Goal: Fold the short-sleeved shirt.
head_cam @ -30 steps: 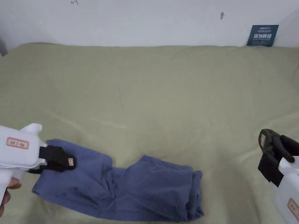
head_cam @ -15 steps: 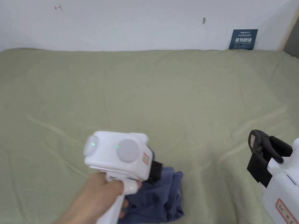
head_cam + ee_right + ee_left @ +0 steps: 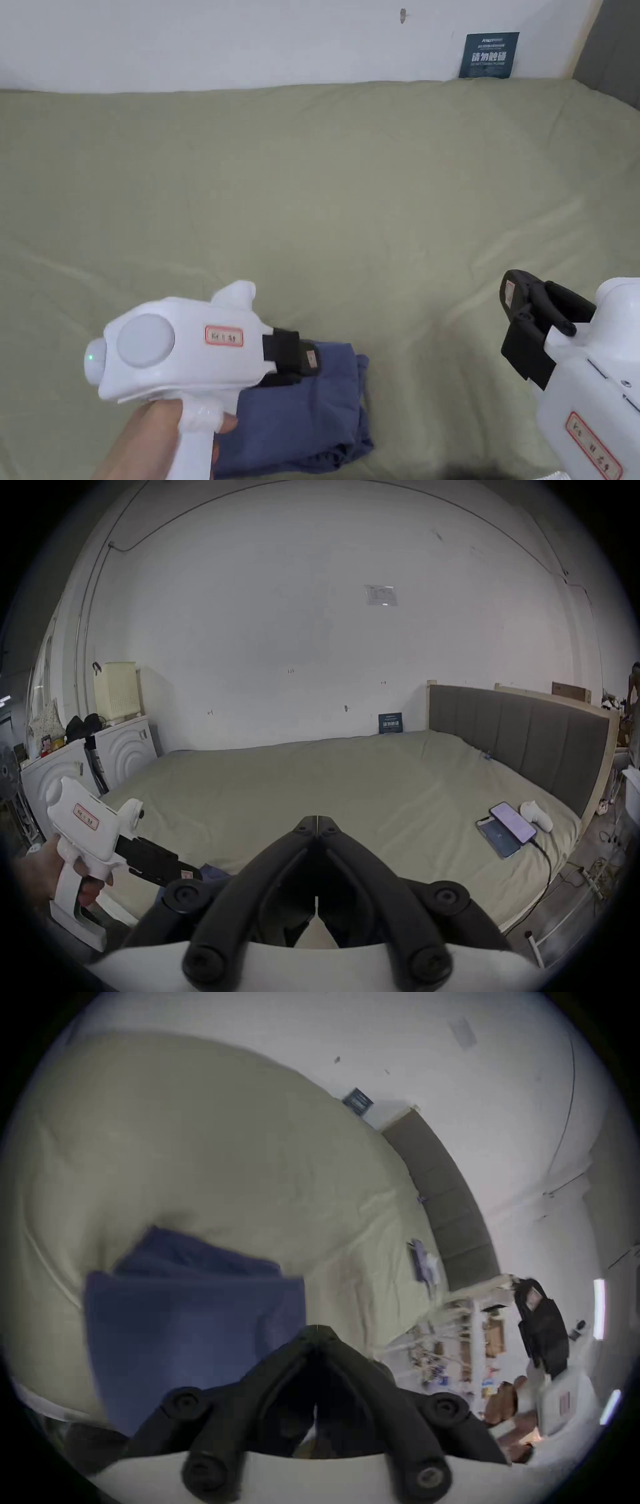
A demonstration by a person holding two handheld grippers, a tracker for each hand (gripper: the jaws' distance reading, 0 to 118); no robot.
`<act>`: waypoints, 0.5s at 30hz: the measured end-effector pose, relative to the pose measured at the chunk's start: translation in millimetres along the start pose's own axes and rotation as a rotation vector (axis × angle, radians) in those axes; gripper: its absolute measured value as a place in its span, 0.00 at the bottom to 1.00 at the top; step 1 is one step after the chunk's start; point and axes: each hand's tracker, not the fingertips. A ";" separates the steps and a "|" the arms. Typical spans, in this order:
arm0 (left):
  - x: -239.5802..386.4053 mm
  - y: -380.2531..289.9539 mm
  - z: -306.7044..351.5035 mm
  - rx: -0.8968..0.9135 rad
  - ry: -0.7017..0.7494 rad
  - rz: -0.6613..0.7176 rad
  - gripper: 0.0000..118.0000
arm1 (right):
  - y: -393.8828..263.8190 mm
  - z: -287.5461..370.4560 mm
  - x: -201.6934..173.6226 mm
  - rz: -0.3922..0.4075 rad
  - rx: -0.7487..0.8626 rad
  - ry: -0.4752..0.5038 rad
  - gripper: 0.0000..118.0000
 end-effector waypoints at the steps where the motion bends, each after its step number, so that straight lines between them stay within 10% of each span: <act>1: -3.3 -7.5 -13.3 -0.036 -0.037 0.026 0.00 | -1.7 -1.1 -1.3 -0.003 -0.009 0.007 0.00; 9: -47.7 -53.9 -104.0 -0.133 -0.074 -0.031 0.00 | -21.0 -13.9 0.2 -0.054 -0.147 0.069 0.00; 15: -32.4 -24.6 -35.4 -0.052 -0.109 -0.068 0.00 | -37.3 -46.6 -9.2 -0.146 -0.317 0.251 0.00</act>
